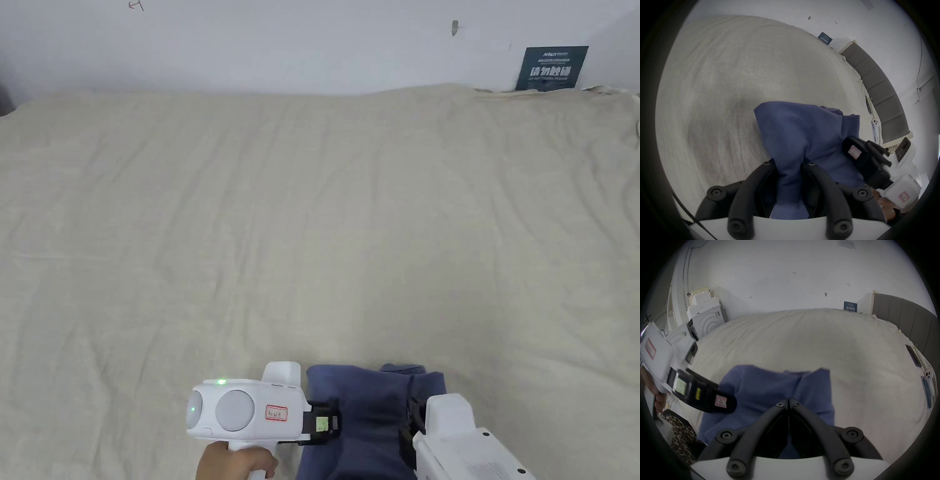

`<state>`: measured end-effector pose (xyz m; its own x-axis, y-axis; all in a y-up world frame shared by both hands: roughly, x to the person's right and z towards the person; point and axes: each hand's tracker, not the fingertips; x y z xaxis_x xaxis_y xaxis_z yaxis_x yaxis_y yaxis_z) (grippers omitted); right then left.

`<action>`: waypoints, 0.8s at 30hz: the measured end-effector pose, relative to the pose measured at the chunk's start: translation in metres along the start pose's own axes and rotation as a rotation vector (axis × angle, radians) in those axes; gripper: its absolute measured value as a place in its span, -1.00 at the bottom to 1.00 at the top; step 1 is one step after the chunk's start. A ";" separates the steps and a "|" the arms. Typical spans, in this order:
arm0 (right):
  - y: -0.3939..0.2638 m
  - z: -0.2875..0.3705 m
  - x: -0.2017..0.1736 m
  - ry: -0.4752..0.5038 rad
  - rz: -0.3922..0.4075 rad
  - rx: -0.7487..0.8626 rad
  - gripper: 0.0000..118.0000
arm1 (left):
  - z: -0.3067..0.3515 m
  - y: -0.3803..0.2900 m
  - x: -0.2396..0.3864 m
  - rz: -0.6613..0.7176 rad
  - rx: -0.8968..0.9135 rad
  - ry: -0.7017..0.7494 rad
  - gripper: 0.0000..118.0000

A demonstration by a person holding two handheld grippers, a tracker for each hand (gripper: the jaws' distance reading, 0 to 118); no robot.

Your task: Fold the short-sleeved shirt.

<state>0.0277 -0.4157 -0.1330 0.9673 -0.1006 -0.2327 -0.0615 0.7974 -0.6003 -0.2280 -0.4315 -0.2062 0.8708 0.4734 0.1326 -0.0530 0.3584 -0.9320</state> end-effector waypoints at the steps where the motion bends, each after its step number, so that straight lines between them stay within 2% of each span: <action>1: 0.007 0.007 0.003 0.010 -0.008 0.029 -1.00 | 0.002 0.001 0.001 -0.002 0.001 -0.002 -0.64; 6: 0.044 0.038 0.020 -0.004 0.028 0.146 -1.00 | 0.033 0.012 0.001 -0.041 0.053 -0.029 -0.67; 9: 0.066 0.056 0.028 -0.016 0.043 0.210 -1.00 | 0.061 0.026 -0.011 -0.117 0.090 0.016 -0.68; 13: 0.091 0.078 0.030 -0.055 0.094 0.289 -1.00 | 0.099 0.042 -0.045 -0.094 0.107 0.075 -0.68; 20: 0.130 0.110 0.012 -0.084 0.112 0.386 -1.00 | 0.166 0.066 -0.119 -0.078 0.150 0.231 -0.68; 24: 0.139 0.108 0.009 -0.102 0.137 0.407 -1.00 | 0.203 0.073 -0.166 -0.015 0.175 0.329 -0.68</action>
<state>0.0544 -0.2412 -0.1358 0.9776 0.0650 -0.2003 -0.1085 0.9707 -0.2145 -0.4753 -0.3211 -0.2275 0.9812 0.1932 0.0035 -0.0971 0.5086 -0.8555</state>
